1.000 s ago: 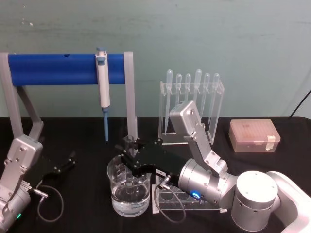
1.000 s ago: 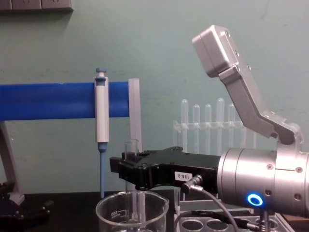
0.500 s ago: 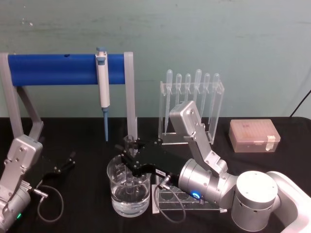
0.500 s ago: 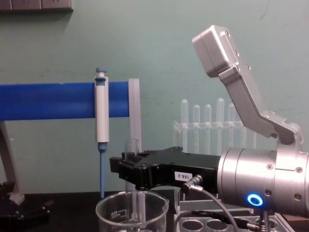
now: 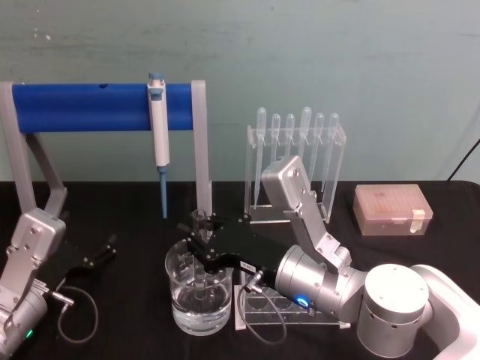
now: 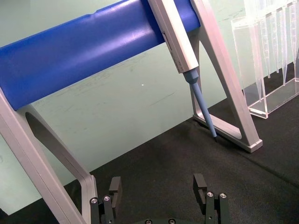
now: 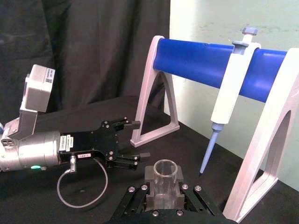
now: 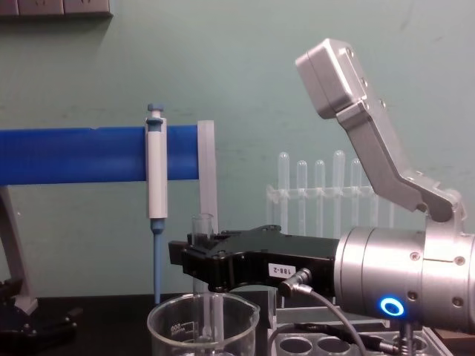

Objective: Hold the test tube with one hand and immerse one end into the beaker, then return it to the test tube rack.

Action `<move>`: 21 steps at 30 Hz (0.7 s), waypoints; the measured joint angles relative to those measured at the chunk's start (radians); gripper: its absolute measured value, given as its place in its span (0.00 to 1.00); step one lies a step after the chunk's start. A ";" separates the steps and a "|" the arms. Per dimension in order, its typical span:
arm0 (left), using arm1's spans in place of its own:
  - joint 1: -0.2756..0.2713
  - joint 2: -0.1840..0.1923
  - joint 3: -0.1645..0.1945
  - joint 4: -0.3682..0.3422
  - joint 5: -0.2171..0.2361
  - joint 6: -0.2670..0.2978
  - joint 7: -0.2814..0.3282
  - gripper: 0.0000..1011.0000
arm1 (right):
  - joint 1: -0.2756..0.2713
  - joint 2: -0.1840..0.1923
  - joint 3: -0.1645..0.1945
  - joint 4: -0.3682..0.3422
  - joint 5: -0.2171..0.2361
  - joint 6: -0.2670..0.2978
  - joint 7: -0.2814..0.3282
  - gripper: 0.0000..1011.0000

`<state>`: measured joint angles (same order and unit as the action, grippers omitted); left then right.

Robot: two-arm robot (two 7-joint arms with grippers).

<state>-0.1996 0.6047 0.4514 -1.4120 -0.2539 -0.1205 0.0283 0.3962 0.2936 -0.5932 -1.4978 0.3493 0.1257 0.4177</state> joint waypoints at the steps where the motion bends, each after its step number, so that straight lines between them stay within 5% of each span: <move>1: 0.000 0.000 0.000 0.000 0.000 0.000 0.000 0.99 | 0.000 0.000 0.000 0.000 0.000 0.000 0.000 0.22; 21: 0.000 0.000 0.000 0.000 0.000 0.000 0.000 0.99 | 0.000 0.000 0.000 0.000 0.000 0.000 0.000 0.22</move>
<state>-0.1995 0.6047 0.4514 -1.4120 -0.2539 -0.1205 0.0283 0.3962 0.2936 -0.5931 -1.4978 0.3492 0.1257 0.4176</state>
